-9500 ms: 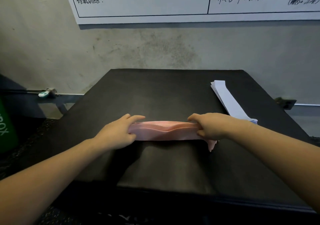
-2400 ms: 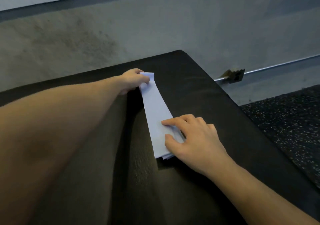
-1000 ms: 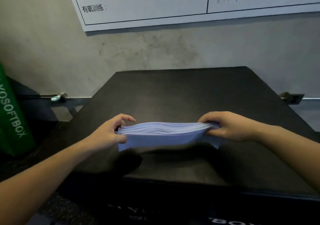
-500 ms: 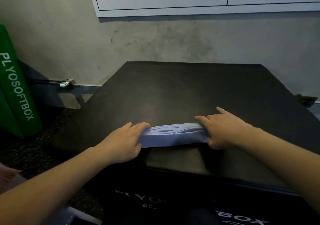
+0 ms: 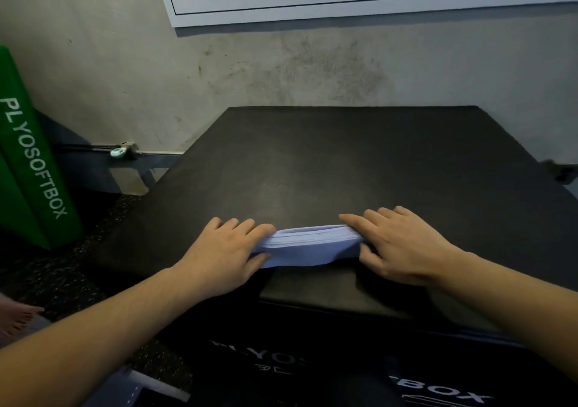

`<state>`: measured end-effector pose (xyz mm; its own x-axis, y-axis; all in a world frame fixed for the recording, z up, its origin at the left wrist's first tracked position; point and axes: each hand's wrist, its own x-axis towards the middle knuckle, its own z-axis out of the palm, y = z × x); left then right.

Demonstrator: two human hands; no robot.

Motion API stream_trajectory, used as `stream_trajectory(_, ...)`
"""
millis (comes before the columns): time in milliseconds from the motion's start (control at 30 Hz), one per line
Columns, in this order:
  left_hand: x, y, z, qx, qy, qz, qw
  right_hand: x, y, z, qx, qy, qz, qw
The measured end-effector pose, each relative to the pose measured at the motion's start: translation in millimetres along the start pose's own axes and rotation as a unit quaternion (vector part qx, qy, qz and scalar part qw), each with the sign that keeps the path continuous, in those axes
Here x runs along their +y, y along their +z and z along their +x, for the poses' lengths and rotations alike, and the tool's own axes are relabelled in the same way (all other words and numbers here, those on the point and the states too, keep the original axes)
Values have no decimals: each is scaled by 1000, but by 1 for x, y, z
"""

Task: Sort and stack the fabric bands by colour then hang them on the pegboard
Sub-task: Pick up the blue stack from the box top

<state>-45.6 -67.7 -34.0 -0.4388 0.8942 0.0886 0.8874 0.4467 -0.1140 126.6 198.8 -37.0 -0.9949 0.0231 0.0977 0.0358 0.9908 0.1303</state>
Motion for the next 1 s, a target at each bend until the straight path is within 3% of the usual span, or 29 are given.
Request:
stream_trajectory(233, 19, -11, 21, -15, -13, -12, 1000, -7, -17, 17, -60, 41, 54, 996)
stream_trajectory(367, 19, 2, 17, -27, 12, -13, 999, -15, -12, 24, -50, 42, 41, 997)
stream_trajectory(533, 13, 0, 16, -53, 19, -13, 998, -1, -4, 19, 2, -28, 30, 999)
stream_trajectory(800, 15, -20, -5, -56, -41, -109, 992, -4, -18, 21, -23, -80, 44, 996)
stream_trajectory(1000, -14, -65, -75, 5, -132, -74, 988, -64, -46, 54, 71, -109, 82, 988)
